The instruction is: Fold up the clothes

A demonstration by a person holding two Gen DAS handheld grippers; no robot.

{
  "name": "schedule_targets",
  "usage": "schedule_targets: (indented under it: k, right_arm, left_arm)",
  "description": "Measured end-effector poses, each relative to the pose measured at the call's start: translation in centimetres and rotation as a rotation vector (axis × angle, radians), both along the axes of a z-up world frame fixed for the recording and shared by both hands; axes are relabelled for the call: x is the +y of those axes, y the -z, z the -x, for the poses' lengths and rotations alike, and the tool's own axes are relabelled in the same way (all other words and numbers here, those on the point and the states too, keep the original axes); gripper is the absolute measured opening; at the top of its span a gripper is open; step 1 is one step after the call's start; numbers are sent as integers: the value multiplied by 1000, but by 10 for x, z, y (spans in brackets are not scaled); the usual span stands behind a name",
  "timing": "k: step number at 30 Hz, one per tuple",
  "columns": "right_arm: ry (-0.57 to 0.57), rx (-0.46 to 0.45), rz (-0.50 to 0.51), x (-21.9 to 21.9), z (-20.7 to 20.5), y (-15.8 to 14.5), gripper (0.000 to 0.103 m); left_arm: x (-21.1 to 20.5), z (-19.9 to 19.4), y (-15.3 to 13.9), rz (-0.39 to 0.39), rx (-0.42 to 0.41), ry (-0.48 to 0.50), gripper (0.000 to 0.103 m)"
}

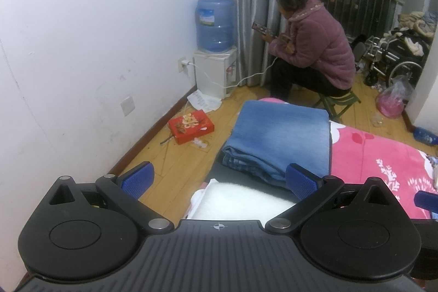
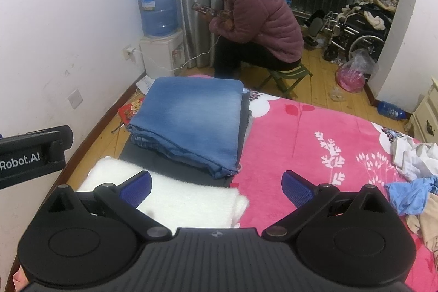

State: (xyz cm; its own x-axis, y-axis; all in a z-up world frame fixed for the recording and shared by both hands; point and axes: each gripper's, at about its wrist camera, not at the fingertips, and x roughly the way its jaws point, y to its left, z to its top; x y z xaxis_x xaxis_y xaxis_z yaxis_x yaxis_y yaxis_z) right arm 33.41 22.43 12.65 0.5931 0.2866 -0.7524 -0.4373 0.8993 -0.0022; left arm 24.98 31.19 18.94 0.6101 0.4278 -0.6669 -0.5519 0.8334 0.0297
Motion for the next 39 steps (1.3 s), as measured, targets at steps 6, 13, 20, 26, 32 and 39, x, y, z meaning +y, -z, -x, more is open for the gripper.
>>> schedule_targets:
  k: [6, 13, 20, 26, 32, 39]
  right_arm:
    - [-1, 1, 0, 0, 0, -1, 103]
    - [0, 2, 1, 0, -1, -1, 103]
    - [-1, 2, 1, 1, -1, 0, 103]
    - [-3, 3, 2, 2, -1, 0, 103]
    - [-2, 4, 3, 1, -2, 2, 103]
    - [-3, 3, 4, 4, -2, 2, 103]
  left_arm:
    - [1, 1, 0, 3, 0, -1, 103]
    - [0, 1, -1, 1, 1, -2, 103]
    - [1, 0, 0, 2, 4, -3, 103]
    - [2, -1, 0, 1, 4, -3, 103]
    - [2, 1, 1, 2, 3, -3, 103]
    - [2, 1, 0, 2, 4, -5, 103]
